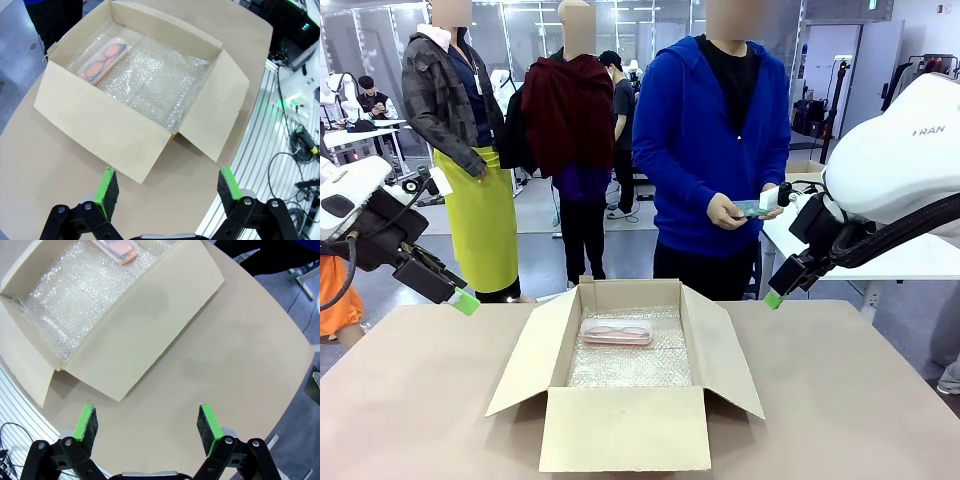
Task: Pack the glasses set securely to prepare it for shipping.
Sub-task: Put the Glasses case from the right side of the table into the Package Box.
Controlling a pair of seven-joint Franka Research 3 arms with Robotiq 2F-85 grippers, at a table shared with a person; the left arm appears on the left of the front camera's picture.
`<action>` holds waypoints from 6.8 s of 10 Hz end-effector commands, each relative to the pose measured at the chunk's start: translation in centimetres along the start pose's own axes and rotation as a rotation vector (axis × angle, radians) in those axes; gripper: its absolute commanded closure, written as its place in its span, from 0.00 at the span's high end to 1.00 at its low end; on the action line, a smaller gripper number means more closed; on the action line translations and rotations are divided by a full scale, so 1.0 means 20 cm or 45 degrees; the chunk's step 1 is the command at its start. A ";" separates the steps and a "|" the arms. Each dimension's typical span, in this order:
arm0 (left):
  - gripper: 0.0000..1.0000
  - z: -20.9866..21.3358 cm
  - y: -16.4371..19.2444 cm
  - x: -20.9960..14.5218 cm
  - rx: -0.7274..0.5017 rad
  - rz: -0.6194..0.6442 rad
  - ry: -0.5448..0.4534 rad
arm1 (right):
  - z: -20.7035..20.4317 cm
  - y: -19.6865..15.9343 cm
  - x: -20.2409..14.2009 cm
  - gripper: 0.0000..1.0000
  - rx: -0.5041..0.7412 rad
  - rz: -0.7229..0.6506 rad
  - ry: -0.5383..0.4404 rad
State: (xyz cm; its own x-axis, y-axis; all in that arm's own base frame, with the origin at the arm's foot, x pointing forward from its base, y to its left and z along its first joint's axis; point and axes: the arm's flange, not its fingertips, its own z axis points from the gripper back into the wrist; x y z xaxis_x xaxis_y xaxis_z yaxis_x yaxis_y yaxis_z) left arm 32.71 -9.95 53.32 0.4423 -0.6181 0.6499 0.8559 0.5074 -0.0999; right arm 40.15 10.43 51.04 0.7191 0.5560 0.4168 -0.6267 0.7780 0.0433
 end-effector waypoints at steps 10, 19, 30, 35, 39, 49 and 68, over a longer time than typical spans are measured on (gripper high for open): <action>1.00 0.01 0.00 0.00 -0.025 -0.002 -0.010 | 0.00 0.02 0.02 1.00 -0.013 -0.023 0.002; 1.00 0.01 0.00 0.00 -0.025 -0.002 -0.010 | 0.00 0.02 0.02 1.00 -0.013 -0.023 0.002; 1.00 0.01 0.00 0.00 -0.025 -0.002 -0.010 | 0.00 0.02 0.02 1.00 -0.013 -0.023 0.002; 1.00 0.01 0.00 0.00 -0.025 -0.002 -0.010 | 0.00 0.02 0.02 1.00 -0.013 -0.023 0.002; 1.00 0.01 0.00 0.00 -0.025 -0.002 -0.010 | -0.02 -0.05 0.04 1.00 -0.049 -0.131 0.051; 1.00 0.01 0.00 0.00 -0.025 -0.002 -0.010 | -0.49 -0.64 -0.06 1.00 -0.296 -0.625 0.222; 1.00 0.01 0.00 0.00 -0.025 -0.002 -0.010 | -0.99 -0.89 -0.08 0.38 -0.277 -0.784 0.214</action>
State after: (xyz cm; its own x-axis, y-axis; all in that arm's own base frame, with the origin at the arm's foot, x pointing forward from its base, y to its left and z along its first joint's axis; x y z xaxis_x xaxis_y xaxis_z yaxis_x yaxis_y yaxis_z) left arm 32.71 -9.95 53.33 0.4423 -0.6181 0.6499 0.8559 0.5074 -0.0999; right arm 56.17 1.42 31.07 0.9735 0.0362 0.2258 -0.0469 0.9980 0.0422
